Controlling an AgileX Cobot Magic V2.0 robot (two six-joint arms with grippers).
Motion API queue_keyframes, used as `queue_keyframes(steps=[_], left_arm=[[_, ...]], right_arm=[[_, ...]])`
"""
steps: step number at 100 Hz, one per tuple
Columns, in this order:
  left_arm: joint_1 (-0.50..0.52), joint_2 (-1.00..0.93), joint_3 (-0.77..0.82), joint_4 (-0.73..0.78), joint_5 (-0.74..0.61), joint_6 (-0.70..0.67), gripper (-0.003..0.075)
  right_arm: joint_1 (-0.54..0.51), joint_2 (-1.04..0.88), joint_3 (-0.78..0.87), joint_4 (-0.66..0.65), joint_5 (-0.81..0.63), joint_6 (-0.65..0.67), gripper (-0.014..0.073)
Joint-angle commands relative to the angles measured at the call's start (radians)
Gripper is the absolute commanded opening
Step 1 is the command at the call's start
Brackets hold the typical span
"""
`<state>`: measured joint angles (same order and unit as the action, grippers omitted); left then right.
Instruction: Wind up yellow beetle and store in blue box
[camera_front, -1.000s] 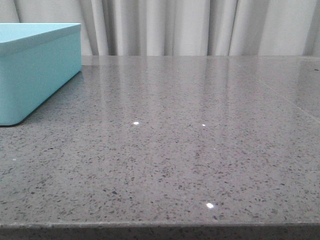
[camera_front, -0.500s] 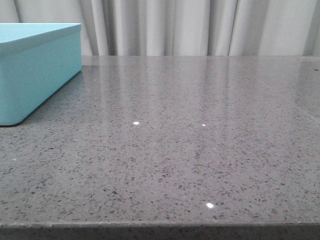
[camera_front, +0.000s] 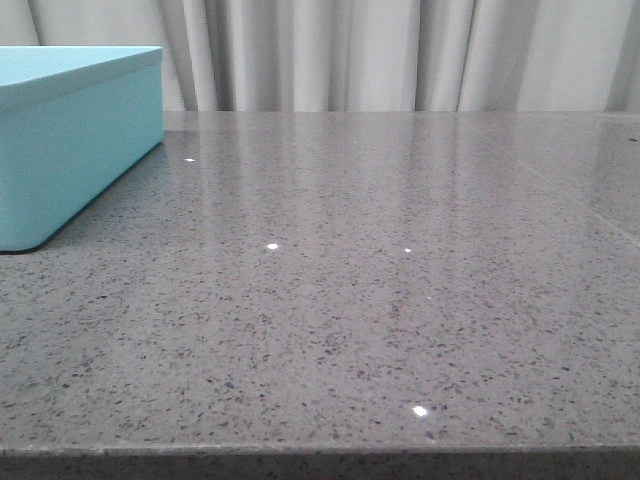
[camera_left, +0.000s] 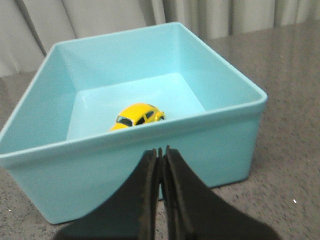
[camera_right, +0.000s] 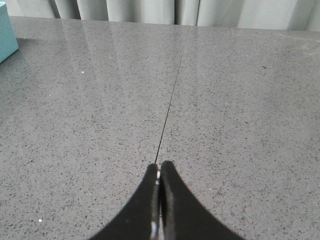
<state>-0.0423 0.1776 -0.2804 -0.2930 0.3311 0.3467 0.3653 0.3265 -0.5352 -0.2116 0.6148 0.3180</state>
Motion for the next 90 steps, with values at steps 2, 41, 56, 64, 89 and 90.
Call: queue_keyframes(steps=[2,41,56,64,89,90], left_arm=[[0.002,-0.026,0.025,0.037,-0.192,-0.096,-0.0018],[0.002,-0.218,0.243,0.187,-0.293,-0.302,-0.0019],[-0.001,-0.214,0.304,0.161,-0.319,-0.302,-0.0019],[-0.001,-0.214,0.301,0.159,-0.280,-0.302,-0.0019],[-0.001,-0.214,0.301,0.159,-0.279,-0.302,-0.0018],[-0.001,-0.214,0.301,0.159,-0.279,-0.302,-0.0019]], right_arm=[[-0.001,0.003,-0.022,-0.024,-0.079,-0.006,-0.0058],[-0.001,0.003,-0.022,-0.024,-0.079,-0.006,-0.0058],[-0.001,0.003,-0.022,-0.024,-0.080,-0.006,-0.0058],[-0.001,0.003,-0.022,-0.024,-0.080,-0.006,-0.0058],[-0.001,0.005,-0.022,-0.024,-0.080,-0.006,-0.0058],[-0.001,0.005,-0.022,-0.024,-0.080,-0.006,-0.0058]])
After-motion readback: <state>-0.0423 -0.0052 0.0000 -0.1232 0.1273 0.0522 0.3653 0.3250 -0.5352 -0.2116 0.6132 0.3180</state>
